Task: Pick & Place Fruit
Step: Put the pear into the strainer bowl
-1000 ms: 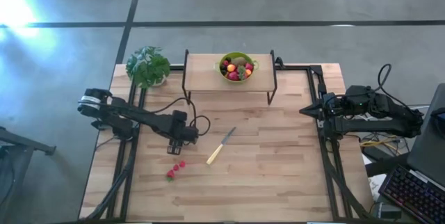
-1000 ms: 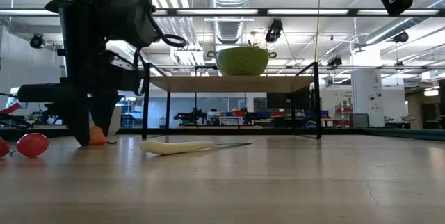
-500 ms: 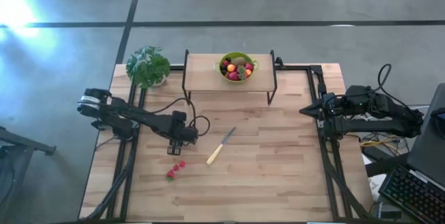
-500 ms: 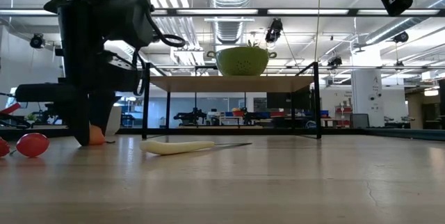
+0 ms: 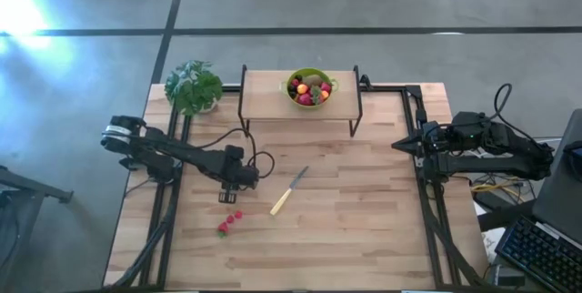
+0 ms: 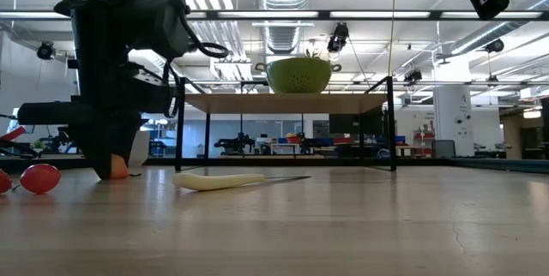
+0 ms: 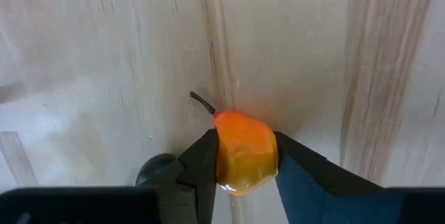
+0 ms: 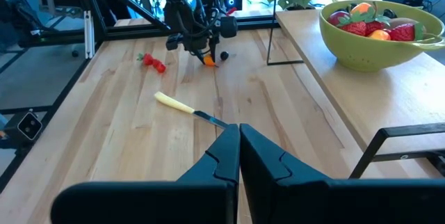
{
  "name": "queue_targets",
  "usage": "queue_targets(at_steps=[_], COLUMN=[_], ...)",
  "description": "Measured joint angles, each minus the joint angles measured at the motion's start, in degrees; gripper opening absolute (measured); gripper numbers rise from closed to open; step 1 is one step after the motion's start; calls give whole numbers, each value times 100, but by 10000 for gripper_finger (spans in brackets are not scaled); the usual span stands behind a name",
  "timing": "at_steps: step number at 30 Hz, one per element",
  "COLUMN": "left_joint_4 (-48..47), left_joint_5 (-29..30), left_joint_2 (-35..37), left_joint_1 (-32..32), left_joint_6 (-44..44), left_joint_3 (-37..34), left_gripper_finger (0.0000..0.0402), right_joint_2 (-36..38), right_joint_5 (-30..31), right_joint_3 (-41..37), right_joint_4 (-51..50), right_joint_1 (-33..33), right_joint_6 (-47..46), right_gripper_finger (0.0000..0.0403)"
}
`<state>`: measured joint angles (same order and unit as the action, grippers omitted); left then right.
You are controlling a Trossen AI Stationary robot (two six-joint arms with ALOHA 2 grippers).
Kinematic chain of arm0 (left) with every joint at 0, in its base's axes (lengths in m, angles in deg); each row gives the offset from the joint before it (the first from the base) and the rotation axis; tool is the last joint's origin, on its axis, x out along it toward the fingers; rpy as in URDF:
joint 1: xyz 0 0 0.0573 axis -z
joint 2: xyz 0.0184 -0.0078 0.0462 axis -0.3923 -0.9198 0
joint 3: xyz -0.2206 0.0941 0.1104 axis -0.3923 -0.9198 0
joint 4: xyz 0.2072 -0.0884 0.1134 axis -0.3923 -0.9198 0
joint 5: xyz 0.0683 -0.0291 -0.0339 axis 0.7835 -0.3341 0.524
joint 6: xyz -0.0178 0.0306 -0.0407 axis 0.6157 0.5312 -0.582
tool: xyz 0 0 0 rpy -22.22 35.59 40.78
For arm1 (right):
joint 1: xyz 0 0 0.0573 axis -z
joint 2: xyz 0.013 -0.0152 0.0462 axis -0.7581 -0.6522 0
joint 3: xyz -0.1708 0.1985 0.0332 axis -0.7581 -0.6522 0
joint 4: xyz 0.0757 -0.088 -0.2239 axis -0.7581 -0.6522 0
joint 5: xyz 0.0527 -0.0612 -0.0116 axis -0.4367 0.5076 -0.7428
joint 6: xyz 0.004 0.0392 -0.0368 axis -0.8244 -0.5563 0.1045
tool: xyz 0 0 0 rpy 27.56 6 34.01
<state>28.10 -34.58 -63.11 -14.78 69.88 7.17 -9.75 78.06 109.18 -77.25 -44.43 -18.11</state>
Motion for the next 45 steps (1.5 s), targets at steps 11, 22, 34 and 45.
queue_targets(at_steps=[11,22,34,45], left_joint_4=[-17,1183,3565,4304], left_joint_5=[-5,-142,-149,-70], left_joint_2=[0,-7,-2,2], left_joint_1=[-4,-4,-191,-974], left_joint_6=[2,890,2468,2603], left_joint_3=[24,688,1556,2609], left_gripper_finger=[123,120,120,120], right_joint_2=[0,0,0,1], right_joint_5=[0,0,0,0], right_joint_3=[0,0,-1,-2], right_joint_4=[-2,-2,0,-1], right_joint_1=[0,0,-2,-1], right_joint_6=[0,0,0,0], right_gripper_finger=[8,8,8,8])
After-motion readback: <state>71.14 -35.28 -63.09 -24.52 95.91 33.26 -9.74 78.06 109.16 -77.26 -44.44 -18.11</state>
